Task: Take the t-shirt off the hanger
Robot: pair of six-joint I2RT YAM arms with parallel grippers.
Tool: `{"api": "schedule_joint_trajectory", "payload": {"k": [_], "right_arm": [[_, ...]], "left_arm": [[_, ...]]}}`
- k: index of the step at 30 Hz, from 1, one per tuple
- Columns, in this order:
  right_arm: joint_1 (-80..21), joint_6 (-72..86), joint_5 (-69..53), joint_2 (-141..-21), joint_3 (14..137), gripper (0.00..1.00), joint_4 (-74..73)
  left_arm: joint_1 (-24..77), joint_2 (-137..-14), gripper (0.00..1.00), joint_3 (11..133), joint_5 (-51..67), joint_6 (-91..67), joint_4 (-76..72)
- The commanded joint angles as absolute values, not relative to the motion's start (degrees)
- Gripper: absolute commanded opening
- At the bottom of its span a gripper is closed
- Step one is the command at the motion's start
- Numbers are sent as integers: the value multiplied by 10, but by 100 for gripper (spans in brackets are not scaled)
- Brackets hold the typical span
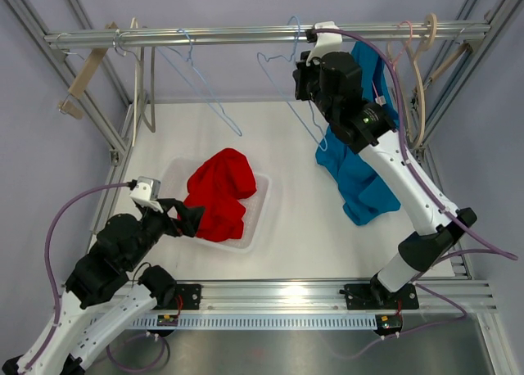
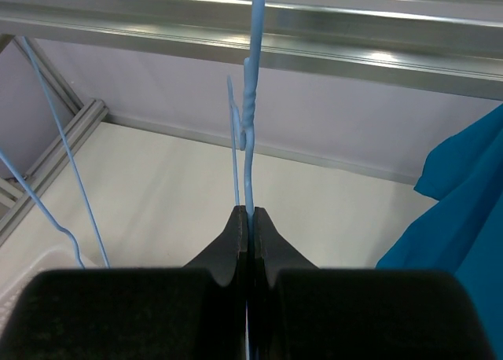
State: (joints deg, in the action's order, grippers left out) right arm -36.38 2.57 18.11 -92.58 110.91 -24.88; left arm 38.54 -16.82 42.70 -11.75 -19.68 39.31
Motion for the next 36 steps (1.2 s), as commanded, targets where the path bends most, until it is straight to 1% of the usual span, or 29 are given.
{"api": "schedule_joint_trajectory", "payload": {"k": [1,4,7,11,15,20,21,23,25,26,28,29,32,34,36], "right_arm": [[-368,9,215,-919,1098,0,-249],[-368,8,246,-922,1078,0,-233],[-368,11,256,-904,1037,0,-206],[-368,18,231,-873,1006,0,-195],[-368,23,223,-867,991,0,-200],[-368,37,215,-847,967,1,-189],[-368,37,216,-846,967,3,-191],[-368,34,218,-847,969,7,-196],[-368,34,220,-847,975,16,-207],[-368,34,218,-846,976,28,-212],[-368,33,214,-841,979,39,-229],[-368,34,208,-832,979,48,-235],[-368,35,190,-800,970,61,-252],[-368,41,176,-778,955,65,-263],[-368,54,150,-741,931,66,-267]], "left_arm": [[384,-185,99,425,-126,-197,379],[384,-213,99,436,-166,-210,401],[384,-228,99,439,-162,-246,403],[384,-244,99,435,-175,-283,400],[384,-243,99,439,-231,-308,394],[384,-271,99,442,-242,-334,371],[384,-287,99,444,-240,-339,361],[384,-298,99,441,-242,-343,350],[384,-307,99,439,-246,-348,329],[384,-313,99,436,-249,-349,322],[384,-319,99,432,-250,-350,304],[384,-323,99,433,-247,-350,295],[384,-330,99,432,-229,-342,280],[384,-337,99,437,-229,-331,278],[384,-346,98,439,-222,-328,272]]}}
